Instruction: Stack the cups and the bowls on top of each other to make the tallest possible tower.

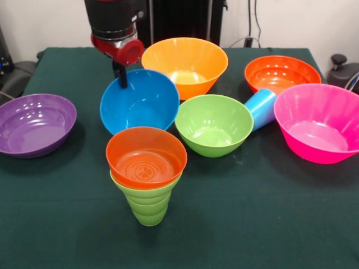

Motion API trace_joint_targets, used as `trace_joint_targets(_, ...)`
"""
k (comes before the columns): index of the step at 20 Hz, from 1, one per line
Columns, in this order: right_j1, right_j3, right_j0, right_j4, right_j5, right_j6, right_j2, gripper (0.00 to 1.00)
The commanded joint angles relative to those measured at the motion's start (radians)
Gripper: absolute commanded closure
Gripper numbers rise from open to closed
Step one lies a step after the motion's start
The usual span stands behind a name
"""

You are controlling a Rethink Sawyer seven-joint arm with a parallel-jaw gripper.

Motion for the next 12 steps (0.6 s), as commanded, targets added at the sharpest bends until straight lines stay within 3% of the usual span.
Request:
trace_joint_targets(1,-0.058,0.068,0.037,-0.019,0.171,0.078,0.005,1.0)
trace_joint_targets(4,-0.079,0.059,0.053,-0.034,0.235,0.075,-0.031,1.0)
trace_joint_targets(7,-0.088,0.047,0.048,-0.042,0.217,0.065,-0.034,1.0)
trace_joint_targets(12,-0.152,-0.015,-0.015,-0.057,0.288,-0.012,-0.046,1.0)
